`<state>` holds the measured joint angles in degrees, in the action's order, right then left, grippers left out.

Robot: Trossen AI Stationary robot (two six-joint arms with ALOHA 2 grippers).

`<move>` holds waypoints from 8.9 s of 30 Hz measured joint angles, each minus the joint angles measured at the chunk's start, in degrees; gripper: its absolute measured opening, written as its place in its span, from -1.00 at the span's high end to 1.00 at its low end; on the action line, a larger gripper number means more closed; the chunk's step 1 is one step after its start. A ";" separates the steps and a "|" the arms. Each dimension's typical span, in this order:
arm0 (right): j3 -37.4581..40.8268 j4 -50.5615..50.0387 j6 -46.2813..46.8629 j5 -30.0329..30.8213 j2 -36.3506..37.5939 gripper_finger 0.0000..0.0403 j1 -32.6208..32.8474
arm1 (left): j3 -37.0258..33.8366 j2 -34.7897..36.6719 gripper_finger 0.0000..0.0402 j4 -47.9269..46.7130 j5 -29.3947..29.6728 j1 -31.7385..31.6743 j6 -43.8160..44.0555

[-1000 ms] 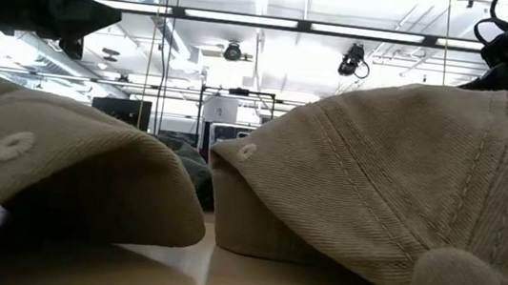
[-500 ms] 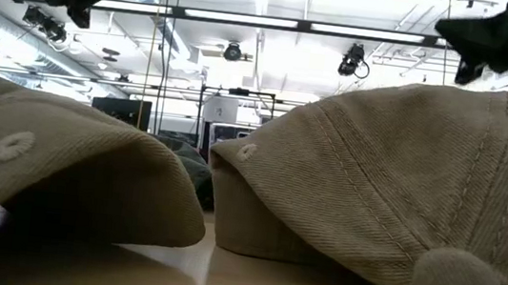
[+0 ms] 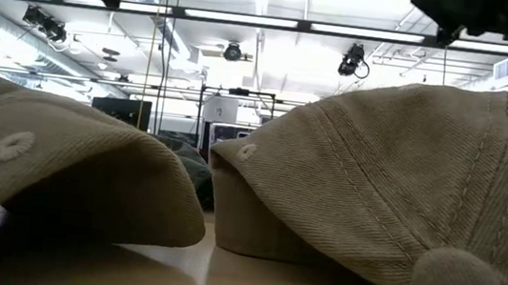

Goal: Pick & Place hat
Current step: Put the left blue cap into the red bin, then put the top blue cap into the red bin

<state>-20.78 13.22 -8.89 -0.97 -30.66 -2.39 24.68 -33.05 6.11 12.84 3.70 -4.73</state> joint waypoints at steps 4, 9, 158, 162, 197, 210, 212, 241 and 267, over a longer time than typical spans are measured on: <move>-3.12 -0.90 -0.72 0.02 -6.30 0.72 0.00 | 1.43 -4.45 0.27 0.01 0.00 0.06 1.01; -5.93 -0.97 -1.23 0.02 -13.41 0.50 0.00 | 1.63 -9.60 0.07 0.20 -0.02 0.07 5.04; -12.85 -3.94 -4.08 0.32 -36.24 0.12 -0.02 | 31.18 -33.55 0.96 -50.57 22.88 -27.68 -67.17; -12.85 -3.94 -4.89 0.32 -36.23 0.12 -0.02 | 31.18 -33.69 0.96 -53.29 21.94 -28.64 -65.91; -12.85 -8.01 -0.64 -0.07 -36.25 0.12 0.00 | 31.15 -53.05 0.33 -40.54 -5.07 -31.20 -22.87; -12.85 -8.23 -0.23 -0.05 -36.25 0.12 0.00 | 31.15 -50.70 0.15 -44.09 -5.16 -30.27 -13.86; -12.85 -8.22 1.03 -0.05 -36.25 0.12 0.00 | 31.15 -49.02 0.15 -44.08 -5.14 -29.72 -13.84; -12.85 -7.94 2.21 -0.03 -36.25 0.12 0.00 | 31.14 -56.69 0.98 -51.45 3.37 -29.04 -3.21; -27.51 -35.66 5.19 6.41 -36.25 0.12 4.25 | 31.15 -34.21 0.93 -49.53 3.33 -15.97 -1.08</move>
<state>-48.29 -22.44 -3.70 5.44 -66.92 1.86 55.83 -67.26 -43.42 16.17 -12.27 -5.81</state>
